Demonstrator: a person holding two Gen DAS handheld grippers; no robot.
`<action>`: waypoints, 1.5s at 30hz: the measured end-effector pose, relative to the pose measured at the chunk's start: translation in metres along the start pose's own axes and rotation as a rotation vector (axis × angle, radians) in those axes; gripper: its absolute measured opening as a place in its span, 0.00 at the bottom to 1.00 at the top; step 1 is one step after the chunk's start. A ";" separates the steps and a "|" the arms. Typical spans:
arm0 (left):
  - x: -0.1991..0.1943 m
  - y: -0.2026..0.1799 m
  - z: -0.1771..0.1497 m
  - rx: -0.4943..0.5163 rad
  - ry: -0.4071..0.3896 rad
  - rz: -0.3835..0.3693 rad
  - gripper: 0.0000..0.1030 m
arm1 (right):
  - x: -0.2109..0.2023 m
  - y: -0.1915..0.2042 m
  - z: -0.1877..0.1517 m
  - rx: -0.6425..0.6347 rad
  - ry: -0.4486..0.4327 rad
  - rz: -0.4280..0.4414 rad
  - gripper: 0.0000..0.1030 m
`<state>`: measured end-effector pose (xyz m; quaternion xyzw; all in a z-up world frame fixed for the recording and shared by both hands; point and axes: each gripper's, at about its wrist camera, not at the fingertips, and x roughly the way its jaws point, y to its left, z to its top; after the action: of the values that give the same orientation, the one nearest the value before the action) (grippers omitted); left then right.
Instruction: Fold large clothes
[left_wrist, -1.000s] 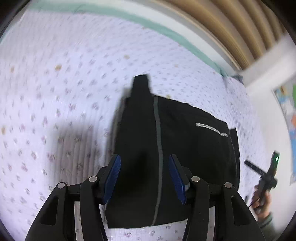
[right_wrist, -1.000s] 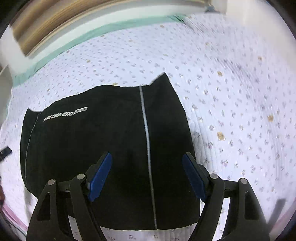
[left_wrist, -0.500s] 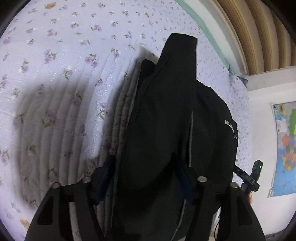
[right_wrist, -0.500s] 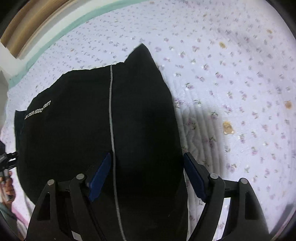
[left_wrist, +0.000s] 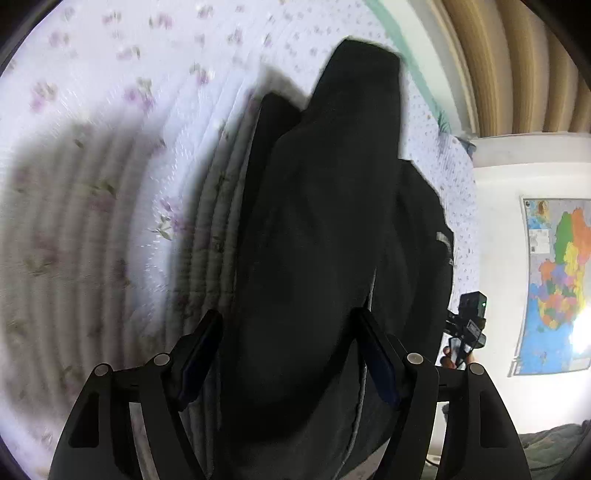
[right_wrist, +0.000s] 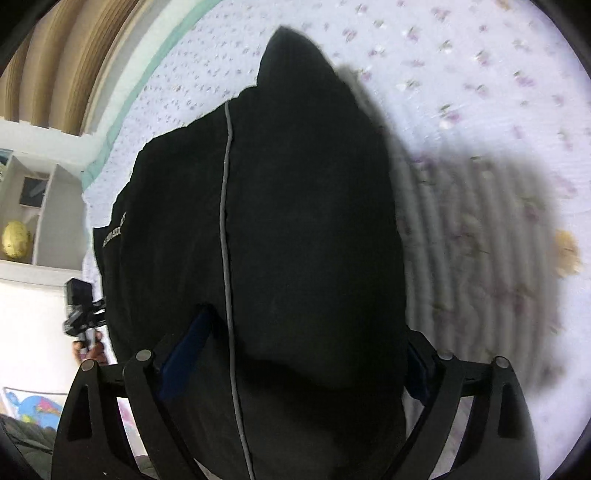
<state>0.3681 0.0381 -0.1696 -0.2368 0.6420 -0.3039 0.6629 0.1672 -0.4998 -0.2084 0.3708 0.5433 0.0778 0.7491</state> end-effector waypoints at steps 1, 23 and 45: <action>0.002 0.002 0.001 -0.009 0.001 -0.015 0.72 | 0.005 0.003 0.001 -0.013 0.005 0.009 0.94; -0.039 -0.132 -0.071 0.136 -0.179 -0.033 0.36 | -0.046 0.064 -0.049 -0.193 -0.109 0.076 0.41; -0.098 -0.052 -0.230 0.015 -0.221 -0.201 0.36 | -0.097 0.109 -0.148 -0.303 -0.025 0.042 0.39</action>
<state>0.1347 0.0881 -0.0783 -0.3268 0.5359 -0.3457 0.6975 0.0308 -0.4029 -0.0852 0.2659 0.5083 0.1698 0.8013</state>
